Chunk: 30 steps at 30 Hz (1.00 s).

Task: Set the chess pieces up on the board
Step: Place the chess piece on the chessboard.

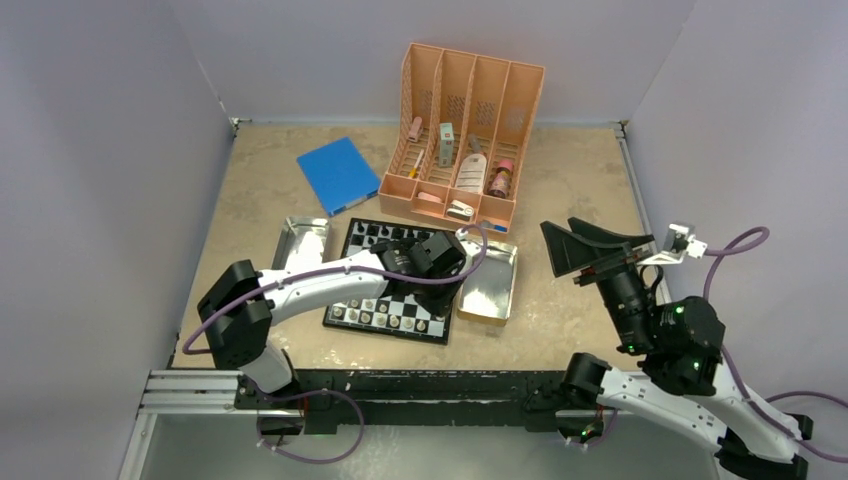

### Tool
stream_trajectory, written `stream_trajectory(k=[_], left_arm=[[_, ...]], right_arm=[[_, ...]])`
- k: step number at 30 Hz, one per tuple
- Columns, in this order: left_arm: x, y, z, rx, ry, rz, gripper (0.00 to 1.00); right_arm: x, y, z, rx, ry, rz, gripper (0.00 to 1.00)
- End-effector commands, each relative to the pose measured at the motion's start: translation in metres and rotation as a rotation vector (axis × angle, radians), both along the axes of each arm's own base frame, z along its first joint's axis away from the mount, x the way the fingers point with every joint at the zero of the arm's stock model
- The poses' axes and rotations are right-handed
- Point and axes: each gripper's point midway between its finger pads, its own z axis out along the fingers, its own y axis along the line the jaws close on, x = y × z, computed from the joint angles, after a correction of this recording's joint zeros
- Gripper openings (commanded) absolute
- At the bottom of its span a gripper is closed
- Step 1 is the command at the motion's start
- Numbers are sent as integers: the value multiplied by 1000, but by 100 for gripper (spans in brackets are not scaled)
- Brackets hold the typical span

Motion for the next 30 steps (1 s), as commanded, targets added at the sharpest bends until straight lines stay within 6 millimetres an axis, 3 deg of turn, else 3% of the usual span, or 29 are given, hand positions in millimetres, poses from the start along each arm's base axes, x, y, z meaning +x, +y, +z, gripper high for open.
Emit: stream_trajectory(k=[1,14,30], left_arm=[[0,0,-16,23,11,24,0],[-11,4,-41,61,49,15,0],[-9,3,-51,39,12,25,1]], right_arm=[[2,3,6,-7,-3,-1,99],[2,6,1,-19,1,4,99],[3,10,-2,-31,-1,9,99]])
